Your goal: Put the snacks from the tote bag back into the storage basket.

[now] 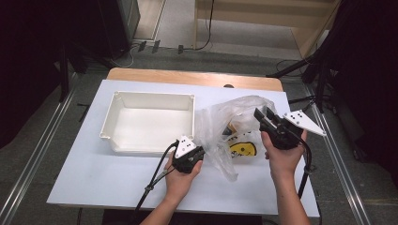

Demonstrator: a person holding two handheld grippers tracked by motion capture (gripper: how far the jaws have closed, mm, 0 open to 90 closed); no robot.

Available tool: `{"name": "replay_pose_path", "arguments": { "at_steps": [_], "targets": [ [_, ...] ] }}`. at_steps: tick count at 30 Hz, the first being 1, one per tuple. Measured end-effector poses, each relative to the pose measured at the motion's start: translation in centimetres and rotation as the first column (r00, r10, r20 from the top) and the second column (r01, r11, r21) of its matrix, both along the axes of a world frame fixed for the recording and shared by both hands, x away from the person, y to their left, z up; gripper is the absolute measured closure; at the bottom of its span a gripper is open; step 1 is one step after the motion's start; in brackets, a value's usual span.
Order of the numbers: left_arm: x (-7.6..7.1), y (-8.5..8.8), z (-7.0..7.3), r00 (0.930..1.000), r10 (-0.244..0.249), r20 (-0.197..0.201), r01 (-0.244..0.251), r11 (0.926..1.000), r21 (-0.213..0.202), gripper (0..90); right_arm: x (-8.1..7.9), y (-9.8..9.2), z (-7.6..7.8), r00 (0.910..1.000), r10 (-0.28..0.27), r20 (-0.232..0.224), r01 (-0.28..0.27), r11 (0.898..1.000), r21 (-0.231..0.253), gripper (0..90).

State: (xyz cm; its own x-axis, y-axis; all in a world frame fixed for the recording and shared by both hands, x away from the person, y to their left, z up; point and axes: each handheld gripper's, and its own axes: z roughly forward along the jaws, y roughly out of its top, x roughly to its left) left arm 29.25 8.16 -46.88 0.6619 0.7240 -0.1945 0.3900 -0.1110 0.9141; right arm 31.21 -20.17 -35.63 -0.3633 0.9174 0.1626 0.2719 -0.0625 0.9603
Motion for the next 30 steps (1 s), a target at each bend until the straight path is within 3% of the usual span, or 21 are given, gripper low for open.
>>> {"name": "replay_pose_path", "arguments": {
  "at_steps": [1,2,4,12,13,14,15,18,20,21,23,25,28,29,30],
  "targets": [
    [0.0,0.0,0.0,1.0,0.0,0.001,0.0,1.0,0.002,90.0,0.0,0.0,0.0,1.0,0.0,0.0,0.0,1.0,0.0,73.4],
    [0.0,-0.1,0.0,1.0,0.005,-0.002,-0.005,1.0,0.007,90.0,0.8,0.0,-0.2,0.9999,-0.011,-0.002,0.011,1.0,-0.005,86.9],
    [0.0,-0.1,0.0,1.0,0.009,-0.001,-0.009,0.9999,0.013,90.0,1.7,0.0,-0.4,0.9999,-0.008,-0.012,0.008,1.0,-0.001,90.0],
    [0.1,-0.3,-0.1,0.9999,0.014,-0.006,-0.014,0.9987,0.05,90.0,4.9,0.5,-2.0,0.9964,-0.036,-0.076,0.031,0.998,-0.058,90.0],
    [0.1,-0.4,-0.1,0.9998,0.015,-0.009,-0.014,0.9985,0.052,90.0,5.9,0.6,-3.4,0.9904,-0.051,-0.129,0.041,0.996,-0.077,90.0],
    [0.1,-0.4,-0.1,0.9998,0.015,-0.011,-0.014,0.9985,0.052,90.0,5.9,0.6,-3.4,0.9904,-0.051,-0.129,0.041,0.996,-0.077,90.0],
    [0.1,-0.4,-0.1,0.9998,0.014,-0.011,-0.013,0.9984,0.055,90.0,6.6,0.7,-4.7,0.9843,-0.063,-0.165,0.048,0.994,-0.094,90.0],
    [0.1,-0.4,-0.1,0.9999,0.011,-0.012,-0.011,0.9982,0.059,90.0,7.0,0.5,-6.8,0.9719,-0.075,-0.223,0.057,0.995,-0.086,90.0],
    [0.1,-0.5,-0.1,0.9999,0.01,-0.011,-0.009,0.9981,0.062,90.0,7.1,0.4,-7.3,0.969,-0.08,-0.234,0.061,0.994,-0.087,90.0],
    [0.1,-0.6,-0.1,0.9999,0.006,-0.014,-0.005,0.9975,0.071,90.0,7.2,0.2,-8.8,0.9577,-0.089,-0.274,0.064,0.993,-0.098,90.0],
    [0.1,-0.7,-0.1,0.9999,0.005,-0.016,-0.004,0.9969,0.078,90.0,7.2,0.1,-9.3,0.9537,-0.092,-0.286,0.065,0.993,-0.101,90.0],
    [0.1,-0.8,-0.1,0.9999,0.001,-0.014,0.0,0.9962,0.087,90.0,7.1,-0.4,-10.7,0.9412,-0.095,-0.324,0.064,0.992,-0.106,90.0],
    [0.1,-0.7,-0.1,0.9999,0.001,-0.015,0.0,0.9964,0.084,90.0,6.6,-0.8,-10.9,0.9482,-0.079,-0.308,0.06,0.996,-0.07,90.0],
    [0.0,-0.6,-0.1,0.9999,-0.006,-0.011,0.007,0.9975,0.071,90.0,6.3,-0.9,-10.9,0.9542,-0.068,-0.291,0.055,0.997,-0.052,90.0],
    [-0.1,-0.5,-0.1,0.9999,-0.012,-0.004,0.012,0.9989,0.045,84.3,6.1,-1.0,-10.8,0.9593,-0.056,-0.277,0.047,0.998,-0.039,89.9]
  ]
}}
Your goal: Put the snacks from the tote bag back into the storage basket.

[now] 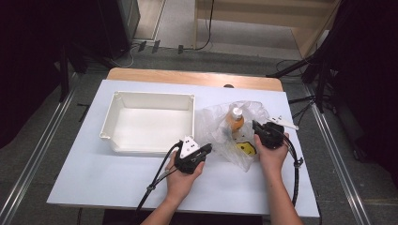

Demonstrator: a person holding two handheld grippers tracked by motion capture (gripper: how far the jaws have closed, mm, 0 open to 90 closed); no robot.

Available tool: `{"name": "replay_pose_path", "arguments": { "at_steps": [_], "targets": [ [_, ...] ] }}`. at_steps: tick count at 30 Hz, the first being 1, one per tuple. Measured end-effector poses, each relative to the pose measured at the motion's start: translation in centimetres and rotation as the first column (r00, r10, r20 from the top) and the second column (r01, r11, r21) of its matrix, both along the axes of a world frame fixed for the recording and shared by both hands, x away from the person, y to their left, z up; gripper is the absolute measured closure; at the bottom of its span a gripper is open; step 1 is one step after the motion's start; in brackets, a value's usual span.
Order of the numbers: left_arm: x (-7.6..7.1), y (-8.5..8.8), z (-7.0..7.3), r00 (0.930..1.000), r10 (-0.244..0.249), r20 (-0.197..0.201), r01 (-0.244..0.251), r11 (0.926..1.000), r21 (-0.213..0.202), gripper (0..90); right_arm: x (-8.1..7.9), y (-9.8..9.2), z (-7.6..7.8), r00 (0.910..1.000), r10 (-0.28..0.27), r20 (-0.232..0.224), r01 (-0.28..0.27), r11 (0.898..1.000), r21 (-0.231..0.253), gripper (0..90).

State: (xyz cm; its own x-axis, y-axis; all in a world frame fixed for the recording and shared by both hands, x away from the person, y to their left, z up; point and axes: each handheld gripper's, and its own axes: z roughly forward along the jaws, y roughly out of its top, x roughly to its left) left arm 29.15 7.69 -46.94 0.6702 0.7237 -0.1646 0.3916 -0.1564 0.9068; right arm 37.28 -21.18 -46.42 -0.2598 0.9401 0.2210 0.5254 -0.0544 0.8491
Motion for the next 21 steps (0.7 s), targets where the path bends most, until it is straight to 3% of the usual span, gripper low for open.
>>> {"name": "replay_pose_path", "arguments": {
  "at_steps": [1,3,6,7,8,9,10,14,18,21],
  "targets": [
    [0.0,0.0,0.0,1.0,0.0,0.0,0.0,1.0,0.0,78.2,-0.3,0.0,0.1,0.9999,0.005,0.014,-0.005,1.0,0.011,89.9],
    [-0.6,1.0,0.3,0.9996,-0.002,0.029,0.005,0.9961,-0.088,64.5,-0.8,-0.2,0.1,0.9989,0.01,0.045,-0.012,0.999,0.03,89.8],
    [-1.0,1.6,0.6,0.999,0.003,0.045,0.002,0.9936,-0.113,47.9,-1.3,-0.4,0.2,0.9978,0.011,0.066,-0.014,0.999,0.047,89.6],
    [-1.1,1.6,0.8,0.9982,0.008,0.06,-0.002,0.996,-0.09,47.9,-1.4,-0.5,0.1,0.9967,0.012,0.08,-0.017,0.998,0.053,89.5],
    [-1.3,1.6,1.0,0.9973,0.013,0.072,-0.008,0.9976,-0.068,40.1,-1.2,-0.6,0.3,0.9963,0.024,0.082,-0.025,1.0,0.013,88.7],
    [-1.5,1.6,1.2,0.9957,0.022,0.09,-0.017,0.9983,-0.056,40.1,-1.2,-0.6,0.3,0.9963,0.024,0.082,-0.025,1.0,0.013,88.7],
    [-1.7,1.8,1.6,0.9947,0.026,0.1,-0.021,0.9983,-0.055,36.1,-1.4,-1.1,0.4,0.9961,0.018,0.086,-0.022,0.999,0.042,88.7],
    [-2.2,2.3,3.0,0.9887,0.071,0.132,-0.062,0.9956,-0.07,32.7,-1.7,-1.1,0.5,0.9951,0.022,0.097,-0.026,0.999,0.035,87.9],
    [-2.2,2.5,4.3,0.9821,0.131,0.135,-0.133,0.9911,0.004,32.0,-1.9,-1.0,0.7,0.9941,0.017,0.107,-0.022,0.999,0.046,86.4],
    [-2.2,2.8,4.7,0.9789,0.144,0.146,-0.147,0.989,0.013,33.0,-2.0,-1.0,0.9,0.9928,0.018,0.118,-0.023,0.999,0.046,86.5]
  ]
}}
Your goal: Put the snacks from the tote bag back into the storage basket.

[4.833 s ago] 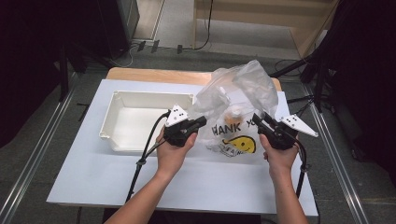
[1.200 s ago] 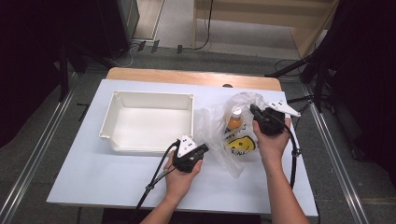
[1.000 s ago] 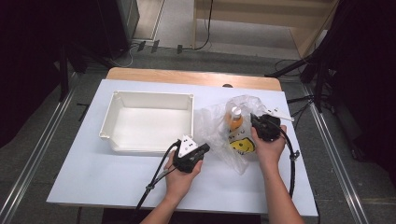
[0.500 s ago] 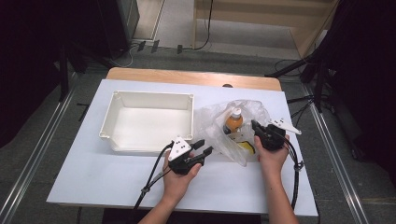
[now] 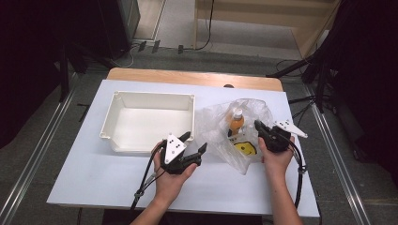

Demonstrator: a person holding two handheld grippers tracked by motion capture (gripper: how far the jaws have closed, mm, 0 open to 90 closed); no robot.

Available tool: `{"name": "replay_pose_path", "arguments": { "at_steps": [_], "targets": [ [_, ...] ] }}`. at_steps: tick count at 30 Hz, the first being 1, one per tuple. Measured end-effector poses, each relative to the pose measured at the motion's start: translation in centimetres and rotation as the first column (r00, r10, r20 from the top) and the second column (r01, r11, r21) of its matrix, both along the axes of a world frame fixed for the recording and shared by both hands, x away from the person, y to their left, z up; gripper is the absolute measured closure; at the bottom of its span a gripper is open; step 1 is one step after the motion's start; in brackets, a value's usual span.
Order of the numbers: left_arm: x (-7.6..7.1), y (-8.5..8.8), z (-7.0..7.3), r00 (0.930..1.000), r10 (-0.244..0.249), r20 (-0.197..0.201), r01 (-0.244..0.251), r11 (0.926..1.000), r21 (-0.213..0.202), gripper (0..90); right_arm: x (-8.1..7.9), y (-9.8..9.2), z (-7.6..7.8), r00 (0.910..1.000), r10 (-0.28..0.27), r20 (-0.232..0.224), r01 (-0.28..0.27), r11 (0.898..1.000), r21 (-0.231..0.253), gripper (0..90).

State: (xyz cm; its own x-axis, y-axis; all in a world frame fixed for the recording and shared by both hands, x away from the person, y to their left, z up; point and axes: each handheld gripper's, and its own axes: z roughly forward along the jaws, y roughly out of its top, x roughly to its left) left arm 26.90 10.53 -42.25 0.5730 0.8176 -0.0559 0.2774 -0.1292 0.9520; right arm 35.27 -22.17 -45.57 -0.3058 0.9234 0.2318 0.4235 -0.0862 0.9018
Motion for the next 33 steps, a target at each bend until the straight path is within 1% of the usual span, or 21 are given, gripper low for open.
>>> {"name": "replay_pose_path", "arguments": {
  "at_steps": [2,3,5,8,10,13,15,16,17,19,21,24,25,26,27,28,29,30,31,32,33],
  "targets": [
    [0.0,0.3,0.5,0.9999,0.016,0.006,-0.016,0.9998,0.009,33.9,-0.1,0.0,0.2,1.0,-0.003,0.006,0.003,1.0,0.005,86.6],
    [0.1,0.4,0.9,0.9997,0.024,0.01,-0.024,0.9992,0.031,34.1,-0.1,0.0,0.2,0.9999,-0.004,0.009,0.004,1.0,0.004,86.6],
    [0.5,0.3,1.6,0.9999,0.014,0.01,-0.014,0.9992,0.036,34.0,-0.1,0.1,0.3,0.9999,-0.005,0.013,0.005,1.0,0.008,86.6],
    [0.9,0.0,2.6,0.9999,0.005,0.012,-0.006,0.9996,0.026,33.8,-0.2,0.1,0.4,0.9998,-0.009,0.016,0.009,1.0,0.015,86.6],
    [1.1,-0.4,3.2,0.9998,-0.011,0.018,0.011,0.9999,0.007,32.4,-0.4,0.1,0.6,0.9997,-0.009,0.021,0.009,1.0,0.017,86.6],
    [1.3,-1.5,4.2,0.9982,-0.054,0.024,0.055,0.9982,-0.023,30.0,-0.5,0.1,0.7,0.9996,-0.004,0.028,0.004,1.0,0.01,86.6],
    [1.2,-2.2,4.5,0.9975,-0.066,0.025,0.067,0.9971,-0.036,29.0,-0.5,0.1,0.7,0.9995,-0.003,0.03,0.003,1.0,0.008,86.6],
    [1.2,-2.8,4.7,0.9972,-0.07,0.027,0.071,0.9968,-0.037,25.9,-0.5,0.1,0.7,0.9995,-0.002,0.03,0.002,1.0,0.003,86.6],
    [1.2,-3.1,4.8,0.9973,-0.069,0.026,0.07,0.997,-0.033,25.9,-0.5,0.1,0.7,0.9995,-0.002,0.03,0.002,1.0,0.003,86.6],
    [1.1,-4.3,4.9,0.9963,-0.082,0.024,0.083,0.9965,-0.014,21.5,-0.5,0.1,0.6,0.9995,-0.004,0.031,0.005,1.0,-0.011,86.6],
    [1.2,-4.9,4.8,0.9963,-0.084,0.018,0.083,0.9964,0.014,18.6,-0.5,0.1,0.6,0.9996,-0.004,0.029,0.005,1.0,-0.018,86.6],
    [2.1,-5.9,3.9,0.9969,-0.075,-0.023,0.076,0.9944,0.074,17.3,-0.5,0.2,0.6,0.9995,-0.004,0.032,0.004,1.0,-0.012,86.5],
    [2.5,-6.0,3.5,0.997,-0.064,-0.044,0.068,0.9944,0.081,17.3,-0.5,0.2,0.6,0.9995,-0.004,0.032,0.004,1.0,-0.012,86.5],
    [2.8,-6.0,3.2,0.9968,-0.047,-0.064,0.053,0.9947,0.088,18.5,-0.5,0.2,0.6,0.9995,-0.003,0.032,0.004,1.0,-0.012,86.4],
    [3.1,-6.0,2.9,0.9962,-0.029,-0.082,0.037,0.995,0.093,23.1,-0.6,0.3,0.6,0.9995,-0.004,0.032,0.005,1.0,-0.011,86.3],
    [3.5,-5.8,2.6,0.9954,-0.002,-0.096,0.011,0.9952,0.097,35.8,-0.6,0.3,0.7,0.9994,-0.005,0.033,0.006,1.0,-0.008,86.3],
    [3.5,-5.8,2.6,0.9954,-0.002,-0.096,0.011,0.9952,0.097,41.6,-0.6,0.3,0.7,0.9994,-0.005,0.033,0.006,1.0,-0.008,86.3],
    [3.7,-5.7,2.3,0.9944,0.005,-0.106,0.005,0.995,0.1,49.5,-0.6,0.3,0.7,0.9993,-0.006,0.037,0.007,1.0,-0.01,86.4],
    [3.8,-5.7,2.2,0.9939,0.009,-0.11,0.003,0.9943,0.107,49.5,-0.6,0.3,0.7,0.9993,-0.006,0.037,0.007,1.0,-0.01,86.4],
    [4.0,-5.6,2.0,0.993,0.007,-0.118,0.006,0.9938,0.111,64.8,-0.6,0.2,0.7,0.9992,-0.006,0.038,0.006,1.0,-0.008,86.5],
    [4.1,-5.6,1.9,0.9921,0.005,-0.125,0.01,0.9936,0.113,64.8,-0.6,0.2,0.7,0.9992,-0.006,0.038,0.006,1.0,-0.008,86.5]
  ]
}}
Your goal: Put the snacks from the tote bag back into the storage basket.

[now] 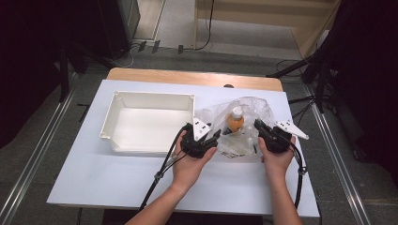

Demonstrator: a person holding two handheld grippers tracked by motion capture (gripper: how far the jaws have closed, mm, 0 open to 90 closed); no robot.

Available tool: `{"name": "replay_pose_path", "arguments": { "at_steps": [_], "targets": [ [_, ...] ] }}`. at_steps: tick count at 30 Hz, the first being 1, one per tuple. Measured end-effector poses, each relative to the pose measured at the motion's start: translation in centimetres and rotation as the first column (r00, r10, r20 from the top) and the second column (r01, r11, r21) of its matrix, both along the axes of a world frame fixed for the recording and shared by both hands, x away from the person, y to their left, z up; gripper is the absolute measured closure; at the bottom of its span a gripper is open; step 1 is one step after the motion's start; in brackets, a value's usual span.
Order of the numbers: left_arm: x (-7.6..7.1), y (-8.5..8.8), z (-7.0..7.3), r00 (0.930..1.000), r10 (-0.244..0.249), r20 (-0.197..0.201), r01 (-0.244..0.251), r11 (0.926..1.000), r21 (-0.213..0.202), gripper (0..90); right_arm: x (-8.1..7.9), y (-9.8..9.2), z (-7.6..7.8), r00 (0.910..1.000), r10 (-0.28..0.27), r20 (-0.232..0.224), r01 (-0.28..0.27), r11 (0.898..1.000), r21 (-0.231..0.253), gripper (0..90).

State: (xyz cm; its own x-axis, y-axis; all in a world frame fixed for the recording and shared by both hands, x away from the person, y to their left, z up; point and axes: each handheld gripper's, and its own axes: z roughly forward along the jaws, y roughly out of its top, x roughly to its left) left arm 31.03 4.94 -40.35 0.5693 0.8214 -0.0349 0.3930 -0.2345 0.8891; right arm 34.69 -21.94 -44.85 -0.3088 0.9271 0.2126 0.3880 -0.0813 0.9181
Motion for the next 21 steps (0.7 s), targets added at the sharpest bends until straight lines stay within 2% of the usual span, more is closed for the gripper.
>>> {"name": "replay_pose_path", "arguments": {
  "at_steps": [1,2,3,5,7,8,14,19,20,21],
  "targets": [
    [0.2,0.1,-0.3,0.9998,0.013,-0.012,-0.013,0.9999,-0.005,74.0,0.0,0.1,0.1,1.0,0.003,0.003,-0.003,1.0,0.0,86.5],
    [0.2,0.1,-0.3,0.9998,0.013,-0.012,-0.013,0.9999,-0.005,77.5,0.0,0.1,0.1,1.0,0.003,0.003,-0.003,1.0,0.0,86.5],
    [0.3,0.3,-0.4,0.9996,0.016,-0.022,-0.017,0.9997,-0.017,77.5,-0.1,0.1,0.1,1.0,0.004,0.002,-0.004,1.0,0.0,86.5],
    [0.6,0.6,-0.6,0.9988,0.025,-0.041,-0.027,0.9982,-0.053,85.1,-0.2,0.3,0.3,0.9999,0.01,0.012,-0.01,1.0,0.002,86.6],
    [0.9,0.8,-0.9,0.9981,0.03,-0.054,-0.034,0.997,-0.07,86.2,-0.2,0.3,0.4,0.9998,0.011,0.015,-0.011,1.0,0.001,86.5],
    [0.9,0.7,-1.0,0.9976,0.034,-0.06,-0.038,0.9972,-0.065,87.2,-0.2,0.4,0.5,0.9997,0.017,0.018,-0.017,1.0,0.0,86.6],
    [0.6,-0.3,-2.4,0.9979,0.01,-0.064,-0.008,0.9996,0.027,89.6,-0.2,0.9,0.5,0.9992,0.033,0.021,-0.033,0.999,-0.011,86.5],
    [0.3,-1.3,-3.8,0.997,-0.006,-0.077,0.012,0.9966,0.082,90.0,-0.1,1.1,0.4,0.999,0.04,0.017,-0.04,0.999,-0.017,86.4],
    [0.1,-1.7,-4.3,0.9967,-0.021,-0.079,0.03,0.9927,0.117,90.0,-0.1,1.1,0.4,0.9989,0.043,0.019,-0.042,0.999,-0.017,86.3],
    [0.1,-1.7,-4.3,0.9967,-0.021,-0.079,0.03,0.9927,0.117,90.0,-0.2,1.1,0.5,0.9987,0.045,0.023,-0.044,0.999,-0.017,86.2]
  ]
}}
